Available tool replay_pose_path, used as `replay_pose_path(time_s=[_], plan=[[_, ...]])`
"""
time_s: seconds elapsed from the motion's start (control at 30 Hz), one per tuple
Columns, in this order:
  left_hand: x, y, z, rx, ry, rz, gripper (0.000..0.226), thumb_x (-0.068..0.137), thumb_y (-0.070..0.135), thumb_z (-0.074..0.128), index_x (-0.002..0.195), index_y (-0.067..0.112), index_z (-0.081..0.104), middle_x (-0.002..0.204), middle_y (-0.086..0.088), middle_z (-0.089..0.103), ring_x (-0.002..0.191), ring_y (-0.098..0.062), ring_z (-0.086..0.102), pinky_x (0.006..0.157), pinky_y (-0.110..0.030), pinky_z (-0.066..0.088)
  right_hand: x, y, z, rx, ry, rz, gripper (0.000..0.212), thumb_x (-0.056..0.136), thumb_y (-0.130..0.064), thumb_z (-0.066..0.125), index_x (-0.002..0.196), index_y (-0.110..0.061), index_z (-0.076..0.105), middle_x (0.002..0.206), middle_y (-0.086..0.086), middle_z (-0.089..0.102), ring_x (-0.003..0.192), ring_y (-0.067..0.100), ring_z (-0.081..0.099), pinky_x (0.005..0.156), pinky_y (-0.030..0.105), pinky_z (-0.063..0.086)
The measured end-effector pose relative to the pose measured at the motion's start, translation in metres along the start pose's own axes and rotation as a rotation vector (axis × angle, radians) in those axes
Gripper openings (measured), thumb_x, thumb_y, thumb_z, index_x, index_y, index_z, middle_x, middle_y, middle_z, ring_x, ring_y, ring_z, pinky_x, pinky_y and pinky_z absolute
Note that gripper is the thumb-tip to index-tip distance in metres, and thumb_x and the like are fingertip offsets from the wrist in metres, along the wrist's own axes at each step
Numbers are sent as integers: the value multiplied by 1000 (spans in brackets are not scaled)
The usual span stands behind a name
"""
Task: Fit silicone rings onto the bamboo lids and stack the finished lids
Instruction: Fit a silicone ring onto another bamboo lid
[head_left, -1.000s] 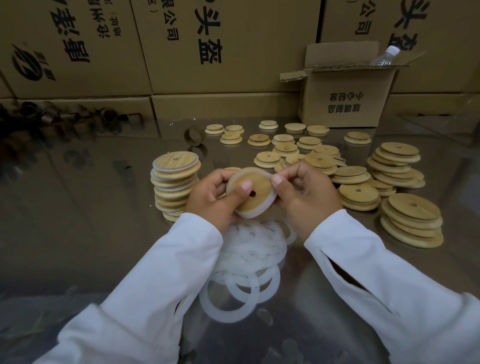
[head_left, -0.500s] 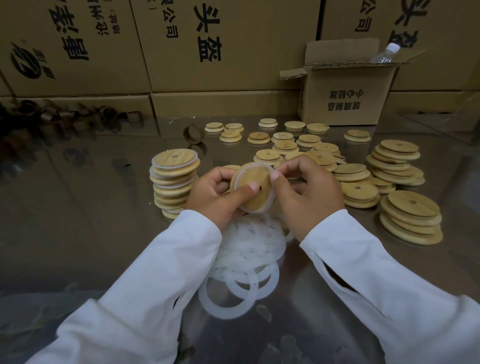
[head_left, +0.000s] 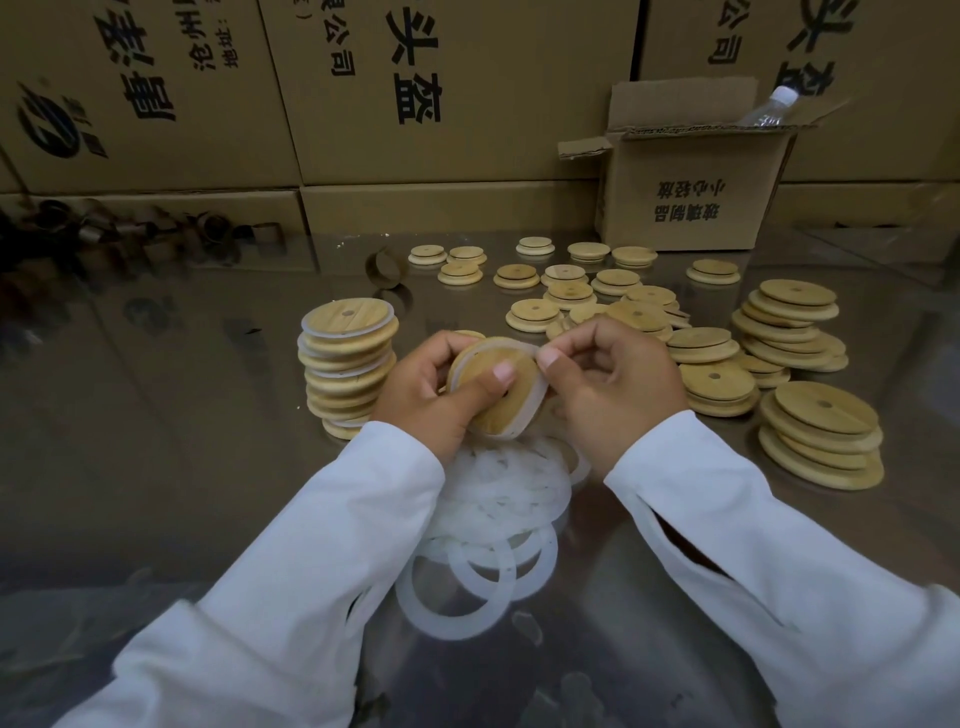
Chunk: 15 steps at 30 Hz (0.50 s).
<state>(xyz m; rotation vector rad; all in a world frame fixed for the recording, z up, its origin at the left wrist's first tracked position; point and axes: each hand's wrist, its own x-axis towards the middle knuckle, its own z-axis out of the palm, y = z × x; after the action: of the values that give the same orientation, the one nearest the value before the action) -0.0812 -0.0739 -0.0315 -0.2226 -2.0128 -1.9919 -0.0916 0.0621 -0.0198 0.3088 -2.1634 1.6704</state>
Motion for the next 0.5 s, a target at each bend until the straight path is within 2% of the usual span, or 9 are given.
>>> replay_pose_path(time_s=[0.07,0.13,0.2,0.3,0.4,0.5], plan=[[0,0,0,-22,3,-7,21,63,24,69,81,16,63,82,-7,65,82,-24,59,85,-50,49,0,0,0,23,-13,28,25,83,-12,65,65,-28,57,70,-6,64,73,17,64,74,41,56],[0,-1,0,-26,9,-2,20,63,23,69,80,17,64,81,-6,65,82,-24,60,85,-49,50,-1,-1,0,22,-33,16,24,83,-13,64,67,-29,58,72,-8,64,76,15,64,75,41,56],[0,-2,-1,-29,26,3,17,62,24,70,78,20,65,77,-2,67,79,-21,62,81,-45,51,-4,-2,-1,-4,-42,-41,22,84,-16,64,68,-30,57,73,-13,62,74,7,62,74,30,55],[1,-3,-3,-65,55,4,11,61,24,71,72,23,68,72,3,70,75,-17,65,77,-39,52,-9,-4,0,-66,-35,-115,17,83,-23,65,71,-31,56,71,-18,61,74,-4,59,63,11,48],[2,-4,-3,-95,70,9,10,60,25,73,70,27,71,73,1,71,75,-17,67,76,-37,53,-12,-5,0,-123,-15,-135,17,83,-27,64,70,-32,54,70,-19,60,76,-6,57,62,13,48],[2,-4,-4,-104,59,9,14,57,27,76,70,29,72,74,1,72,75,-17,67,75,-37,53,-11,-6,0,-135,18,-117,19,83,-25,64,68,-31,54,69,-16,60,69,3,60,66,22,52]])
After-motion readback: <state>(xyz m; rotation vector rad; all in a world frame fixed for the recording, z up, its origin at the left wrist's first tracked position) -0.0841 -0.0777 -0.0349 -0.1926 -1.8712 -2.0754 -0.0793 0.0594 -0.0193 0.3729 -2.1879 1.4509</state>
